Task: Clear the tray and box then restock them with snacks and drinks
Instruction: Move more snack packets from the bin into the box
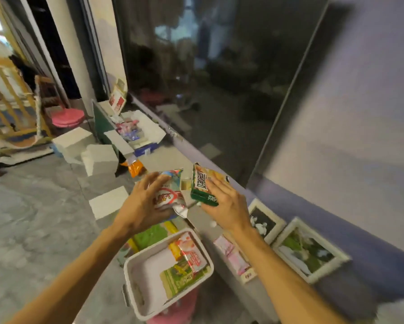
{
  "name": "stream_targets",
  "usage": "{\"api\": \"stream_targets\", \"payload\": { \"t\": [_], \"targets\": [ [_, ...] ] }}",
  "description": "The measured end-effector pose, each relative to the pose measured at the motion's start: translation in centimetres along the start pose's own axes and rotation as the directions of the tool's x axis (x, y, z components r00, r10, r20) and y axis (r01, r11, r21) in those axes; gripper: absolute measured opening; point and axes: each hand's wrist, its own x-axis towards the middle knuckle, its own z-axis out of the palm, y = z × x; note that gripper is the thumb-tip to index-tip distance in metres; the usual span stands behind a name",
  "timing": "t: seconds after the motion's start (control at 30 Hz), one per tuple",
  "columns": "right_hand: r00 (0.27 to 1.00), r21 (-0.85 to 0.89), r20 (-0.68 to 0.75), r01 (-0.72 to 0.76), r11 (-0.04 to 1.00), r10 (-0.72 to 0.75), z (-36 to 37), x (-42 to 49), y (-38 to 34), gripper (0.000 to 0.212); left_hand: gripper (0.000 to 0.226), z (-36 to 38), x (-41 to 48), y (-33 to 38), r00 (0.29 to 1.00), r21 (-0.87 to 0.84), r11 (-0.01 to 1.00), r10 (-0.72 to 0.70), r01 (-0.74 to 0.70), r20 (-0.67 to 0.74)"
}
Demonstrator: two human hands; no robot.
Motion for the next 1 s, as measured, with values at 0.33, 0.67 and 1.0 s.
{"api": "stream_targets", "payload": {
  "t": [0.33,0.67,1.0],
  "targets": [
    [0.914,-0.263,-0.279,-0.367,0.893,0.293,-18.3,-16.5,2.1,0.070,0.105,4.1,2.3,19.9,0.902,-0.150,0.915,0.397,-0.375,0.171],
    [0.787,-0.392,-0.404,-0.610,0.689,0.467,-33.3,-38.4,4.9,0.068,0.103,12.9,-5.8,40.6,0.737,-0.309,0.783,0.617,-0.541,0.276],
    [0.711,-0.410,-0.374,-0.702,0.582,0.595,-38.6,-54.8,9.1,0.075,0.103,22.5,-14.2,51.5,0.692,-0.322,0.793,0.608,-0.517,0.389]
  ]
}}
